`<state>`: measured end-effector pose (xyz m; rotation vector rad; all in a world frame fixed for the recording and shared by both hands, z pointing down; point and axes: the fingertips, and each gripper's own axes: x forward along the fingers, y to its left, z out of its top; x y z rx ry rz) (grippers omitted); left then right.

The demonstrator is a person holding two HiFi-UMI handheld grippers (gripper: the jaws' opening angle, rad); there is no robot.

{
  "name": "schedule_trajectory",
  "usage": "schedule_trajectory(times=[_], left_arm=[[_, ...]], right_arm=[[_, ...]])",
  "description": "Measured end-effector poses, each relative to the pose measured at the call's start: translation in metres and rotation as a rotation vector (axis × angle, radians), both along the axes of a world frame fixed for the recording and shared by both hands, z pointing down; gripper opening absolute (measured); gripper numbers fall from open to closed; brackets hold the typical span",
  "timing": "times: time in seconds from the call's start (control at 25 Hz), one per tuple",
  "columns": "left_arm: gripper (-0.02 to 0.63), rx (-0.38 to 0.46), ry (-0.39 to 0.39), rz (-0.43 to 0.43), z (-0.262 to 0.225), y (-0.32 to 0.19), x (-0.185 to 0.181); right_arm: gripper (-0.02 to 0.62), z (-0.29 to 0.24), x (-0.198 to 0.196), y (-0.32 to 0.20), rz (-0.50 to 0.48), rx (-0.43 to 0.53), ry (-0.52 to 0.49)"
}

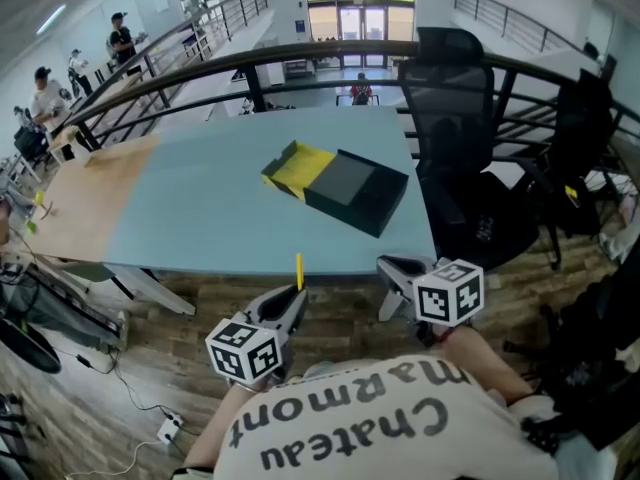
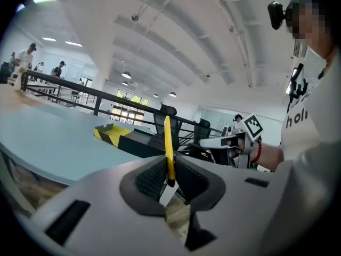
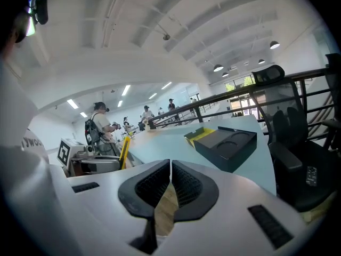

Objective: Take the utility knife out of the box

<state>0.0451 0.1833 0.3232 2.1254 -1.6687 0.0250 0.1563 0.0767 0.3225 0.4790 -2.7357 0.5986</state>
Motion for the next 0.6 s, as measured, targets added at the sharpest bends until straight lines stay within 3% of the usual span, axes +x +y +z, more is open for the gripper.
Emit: schedule_trajectory(times=[0.6], left_arm=[[0.052,-0.068,0.002,-0.056,0.041,0.051,0.073]], right_arm=[[0.037,0.043,0.071,0.040,-0.040,-0.049,0.042]])
